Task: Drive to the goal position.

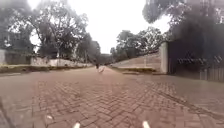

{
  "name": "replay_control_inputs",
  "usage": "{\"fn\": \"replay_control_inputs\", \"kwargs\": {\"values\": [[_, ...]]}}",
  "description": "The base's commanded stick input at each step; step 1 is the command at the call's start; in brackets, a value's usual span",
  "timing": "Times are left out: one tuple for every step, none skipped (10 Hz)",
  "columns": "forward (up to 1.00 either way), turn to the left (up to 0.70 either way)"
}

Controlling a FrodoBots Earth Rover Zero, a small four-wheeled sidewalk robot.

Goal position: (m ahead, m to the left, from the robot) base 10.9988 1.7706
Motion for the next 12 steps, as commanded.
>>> {"fn": "replay_control_inputs", "kwargs": {"values": [[0.70,0.05],[0.70,0.05],[0.70,0.04],[0.70,0.04],[0.70,0.00],[0.70,0.00],[0.70,0.00],[0.70,0.00],[0.70,0.00],[0.70,0.00],[0.70,0.00],[0.70,0.00]]}}
